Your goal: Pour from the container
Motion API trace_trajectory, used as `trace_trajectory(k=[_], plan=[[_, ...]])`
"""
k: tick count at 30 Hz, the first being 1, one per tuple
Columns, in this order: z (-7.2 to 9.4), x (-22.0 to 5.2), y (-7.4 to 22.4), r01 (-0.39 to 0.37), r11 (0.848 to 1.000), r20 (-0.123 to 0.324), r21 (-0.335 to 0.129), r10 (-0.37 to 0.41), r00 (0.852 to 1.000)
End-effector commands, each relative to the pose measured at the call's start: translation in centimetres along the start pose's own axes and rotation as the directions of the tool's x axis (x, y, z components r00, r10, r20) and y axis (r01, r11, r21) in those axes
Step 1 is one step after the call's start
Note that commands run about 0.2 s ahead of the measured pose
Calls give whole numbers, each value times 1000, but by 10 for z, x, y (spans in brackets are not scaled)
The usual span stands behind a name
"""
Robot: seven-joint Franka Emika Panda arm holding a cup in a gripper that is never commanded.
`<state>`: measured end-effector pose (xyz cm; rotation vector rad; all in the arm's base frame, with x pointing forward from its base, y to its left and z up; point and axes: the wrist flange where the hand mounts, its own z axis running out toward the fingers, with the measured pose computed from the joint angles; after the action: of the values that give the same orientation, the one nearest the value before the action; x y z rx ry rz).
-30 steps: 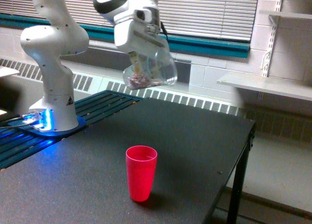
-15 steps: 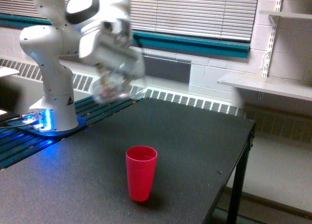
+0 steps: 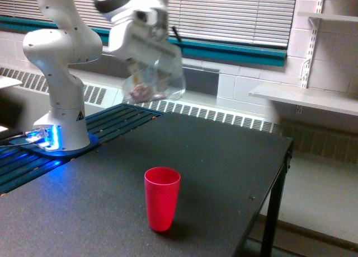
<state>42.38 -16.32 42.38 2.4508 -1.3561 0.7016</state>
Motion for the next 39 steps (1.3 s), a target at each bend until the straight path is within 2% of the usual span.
trace_trajectory(k=[1,8,19,21,22,23,24,28,30,31,33,34,35,36,39], plan=[[6,15,19,-6,1000,-11,-31,6,1000],[26,-5,42,-1,1000,-11,-24,1,1000],[44,-22,59,6,999,-5,-34,-6,1000],[34,-11,49,2,999,-13,-38,-2,1000],[20,2,36,-3,999,-15,-42,3,1000],[15,-5,24,39,999,-9,-35,-40,999],[13,-10,14,59,998,5,-37,-59,998],[12,-9,-4,41,998,53,-56,-38,998],[9,-11,-18,60,997,66,-55,-56,996],[13,-9,-19,62,996,74,-71,-57,996],[17,5,-13,36,994,63,-107,-30,998],[15,18,-10,17,995,35,-97,-14,999],[9,31,-8,-1,998,-6,-69,0,1000],[14,29,-1,-4,998,-17,-60,3,1000],[35,8,24,-8,998,-5,-67,7,1000]])
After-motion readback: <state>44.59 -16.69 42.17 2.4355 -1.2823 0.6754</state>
